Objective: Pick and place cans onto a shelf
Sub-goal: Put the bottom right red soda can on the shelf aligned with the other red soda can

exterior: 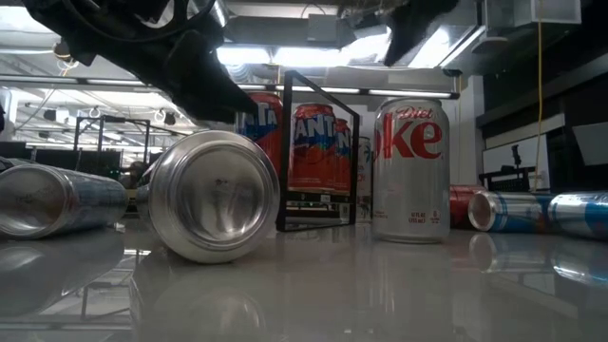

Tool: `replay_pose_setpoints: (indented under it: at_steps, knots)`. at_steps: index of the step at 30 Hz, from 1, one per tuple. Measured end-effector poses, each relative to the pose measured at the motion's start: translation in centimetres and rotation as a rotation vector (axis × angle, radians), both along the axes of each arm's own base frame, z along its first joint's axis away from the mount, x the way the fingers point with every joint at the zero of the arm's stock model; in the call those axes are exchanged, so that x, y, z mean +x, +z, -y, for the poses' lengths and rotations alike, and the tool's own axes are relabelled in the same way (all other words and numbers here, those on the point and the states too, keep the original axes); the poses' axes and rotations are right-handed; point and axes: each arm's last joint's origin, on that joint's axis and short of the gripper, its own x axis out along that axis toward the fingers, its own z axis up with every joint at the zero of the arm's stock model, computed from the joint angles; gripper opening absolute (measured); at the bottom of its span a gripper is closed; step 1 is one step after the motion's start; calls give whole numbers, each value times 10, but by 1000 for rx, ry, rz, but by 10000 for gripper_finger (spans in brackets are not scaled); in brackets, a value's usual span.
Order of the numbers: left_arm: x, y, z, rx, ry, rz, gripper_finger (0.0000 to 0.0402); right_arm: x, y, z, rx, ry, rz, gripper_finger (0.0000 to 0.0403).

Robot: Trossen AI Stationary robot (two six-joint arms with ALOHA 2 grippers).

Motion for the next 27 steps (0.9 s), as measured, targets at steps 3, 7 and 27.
replay_pose_setpoints:
  at_steps: [3, 7, 27]
  knots:
    - [0, 0, 0, 1, 2, 5, 329, -17, -9, 1, 18, -11, 29, 363]
    - [0, 0, 0, 1, 2, 5, 302, -35, -20, 2, 47, -35, 74, 363]
    - [-3, 1, -2, 83, 233, 13, 280, -39, -36, 3, 39, -108, 86, 363]
